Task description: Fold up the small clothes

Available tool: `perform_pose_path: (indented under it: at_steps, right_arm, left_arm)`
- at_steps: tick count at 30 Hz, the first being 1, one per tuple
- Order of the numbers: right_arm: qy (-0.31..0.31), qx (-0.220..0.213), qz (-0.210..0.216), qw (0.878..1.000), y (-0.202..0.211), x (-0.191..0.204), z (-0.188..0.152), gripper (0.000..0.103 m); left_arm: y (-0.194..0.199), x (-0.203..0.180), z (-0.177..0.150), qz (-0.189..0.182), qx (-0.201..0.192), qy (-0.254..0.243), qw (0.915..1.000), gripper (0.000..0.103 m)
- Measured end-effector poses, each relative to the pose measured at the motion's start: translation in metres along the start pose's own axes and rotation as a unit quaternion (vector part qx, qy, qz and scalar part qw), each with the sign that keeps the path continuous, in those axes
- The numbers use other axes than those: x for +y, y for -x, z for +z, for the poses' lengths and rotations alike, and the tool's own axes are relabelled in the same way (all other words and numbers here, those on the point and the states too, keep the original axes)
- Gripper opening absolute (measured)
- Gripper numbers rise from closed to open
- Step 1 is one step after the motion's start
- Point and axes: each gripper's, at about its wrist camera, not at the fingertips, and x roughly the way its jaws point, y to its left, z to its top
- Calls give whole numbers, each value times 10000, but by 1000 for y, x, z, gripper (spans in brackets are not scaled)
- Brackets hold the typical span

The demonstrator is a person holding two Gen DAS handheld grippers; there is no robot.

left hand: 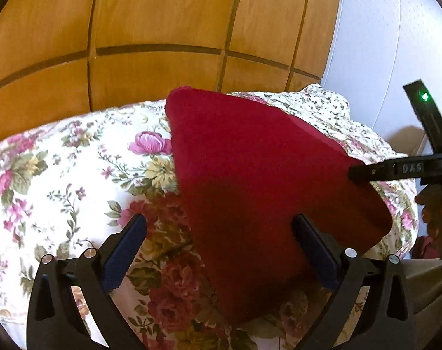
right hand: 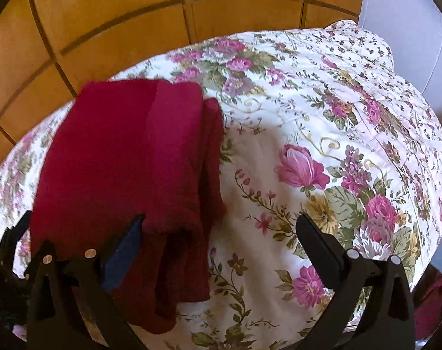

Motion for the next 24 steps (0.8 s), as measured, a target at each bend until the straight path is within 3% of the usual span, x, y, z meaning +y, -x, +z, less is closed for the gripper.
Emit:
perform_pose_path:
  at_steps: [11, 24]
  right_arm:
    - [23, -21, 13, 10000, 5, 0, -3, 101]
    - [-20, -245, 175, 9995, 26, 4, -10, 101]
  left_arm:
    - [2, 15, -11, -407, 197, 556, 9974, 100]
    - [26, 8, -15, -330, 169, 580, 9976, 100]
